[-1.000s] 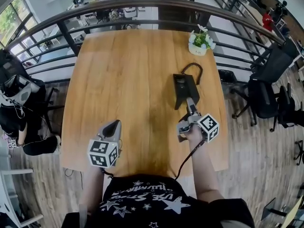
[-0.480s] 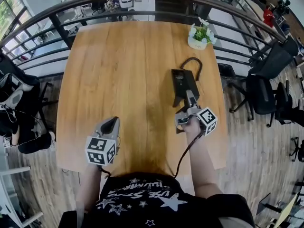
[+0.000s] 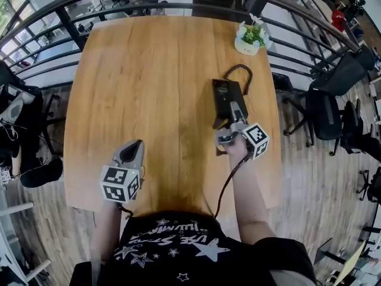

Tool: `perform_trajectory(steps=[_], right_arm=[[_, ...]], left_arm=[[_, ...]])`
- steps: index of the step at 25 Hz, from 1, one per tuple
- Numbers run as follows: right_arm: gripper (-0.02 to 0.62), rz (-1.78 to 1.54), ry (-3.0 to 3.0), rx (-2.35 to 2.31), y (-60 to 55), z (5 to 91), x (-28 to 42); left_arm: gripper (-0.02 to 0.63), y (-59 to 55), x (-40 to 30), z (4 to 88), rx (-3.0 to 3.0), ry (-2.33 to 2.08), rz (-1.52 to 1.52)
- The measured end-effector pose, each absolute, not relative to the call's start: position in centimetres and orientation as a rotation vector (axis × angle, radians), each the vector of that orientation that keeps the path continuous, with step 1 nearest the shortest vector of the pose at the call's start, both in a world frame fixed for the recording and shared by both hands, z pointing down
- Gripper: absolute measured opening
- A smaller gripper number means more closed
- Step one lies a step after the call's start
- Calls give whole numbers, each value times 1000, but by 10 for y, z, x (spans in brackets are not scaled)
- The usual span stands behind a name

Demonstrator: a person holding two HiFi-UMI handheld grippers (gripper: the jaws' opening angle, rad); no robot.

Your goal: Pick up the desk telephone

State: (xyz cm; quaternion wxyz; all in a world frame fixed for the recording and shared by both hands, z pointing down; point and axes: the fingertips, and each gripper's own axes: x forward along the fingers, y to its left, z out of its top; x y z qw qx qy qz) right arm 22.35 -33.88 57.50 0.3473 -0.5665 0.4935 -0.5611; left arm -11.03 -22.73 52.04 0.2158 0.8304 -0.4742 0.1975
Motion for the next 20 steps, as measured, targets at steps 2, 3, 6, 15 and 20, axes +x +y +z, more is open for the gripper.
perform_trajectory(steps=[2,3,6,15,20], right_arm=[[293,-1461,1271,-1477,-342,578,224],[291,-1466,1268,-1481,-343,580,224],[291,-1476,1254,-1498,-346,583,225],[252,-1507,1225,-1570,-345,592,225],[194,-1519,1213,-1597,-343,596,227]], left_arm=[[2,-227,-109,523,2296,-1312,550],[2,-227,-109,525,2294,-1311,551],[2,-227,-109,528,2289,-1305,555],[2,-224,-111,531,2279,-1304,558],[2,-222,-112,533,2274,-1306,558]])
